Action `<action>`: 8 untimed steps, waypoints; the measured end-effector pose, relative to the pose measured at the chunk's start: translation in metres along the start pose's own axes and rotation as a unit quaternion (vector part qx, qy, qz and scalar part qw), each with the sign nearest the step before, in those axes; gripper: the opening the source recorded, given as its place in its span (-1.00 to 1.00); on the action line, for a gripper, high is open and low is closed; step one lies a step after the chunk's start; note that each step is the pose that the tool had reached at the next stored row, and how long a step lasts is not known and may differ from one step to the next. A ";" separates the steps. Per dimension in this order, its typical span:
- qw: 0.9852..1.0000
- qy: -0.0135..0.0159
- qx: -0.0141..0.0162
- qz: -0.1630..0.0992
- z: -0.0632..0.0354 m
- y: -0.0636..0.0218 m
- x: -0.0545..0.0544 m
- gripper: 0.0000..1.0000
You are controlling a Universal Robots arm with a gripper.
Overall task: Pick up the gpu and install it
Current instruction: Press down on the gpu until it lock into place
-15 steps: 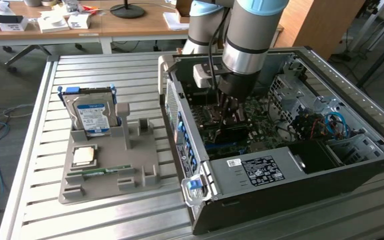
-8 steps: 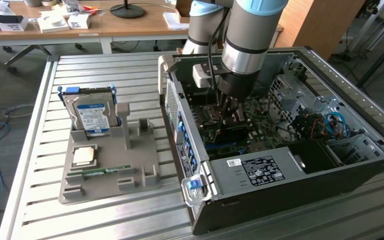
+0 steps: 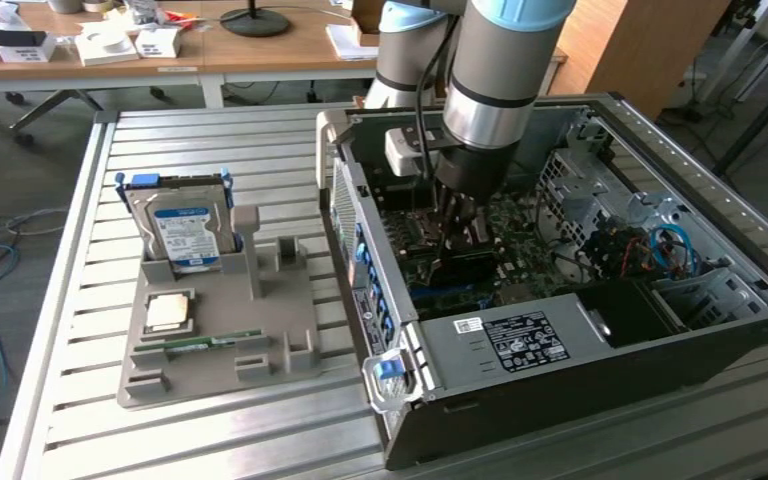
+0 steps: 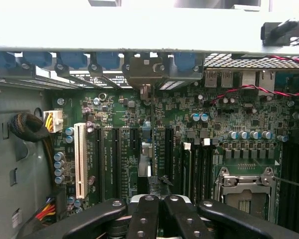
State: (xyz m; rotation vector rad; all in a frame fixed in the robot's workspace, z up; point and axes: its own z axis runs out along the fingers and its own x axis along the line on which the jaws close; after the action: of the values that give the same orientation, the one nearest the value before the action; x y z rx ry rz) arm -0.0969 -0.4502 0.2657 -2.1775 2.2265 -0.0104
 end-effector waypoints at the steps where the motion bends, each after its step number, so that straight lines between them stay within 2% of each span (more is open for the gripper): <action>1: 1.000 0.000 0.000 0.000 0.0002 0.0000 0.000 -0.79; 8: 1.000 0.000 0.000 0.000 0.0004 0.0000 0.000 -0.79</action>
State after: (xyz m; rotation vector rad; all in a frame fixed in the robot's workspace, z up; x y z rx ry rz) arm -0.0969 -0.4502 0.2652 -2.1775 2.2265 -0.0104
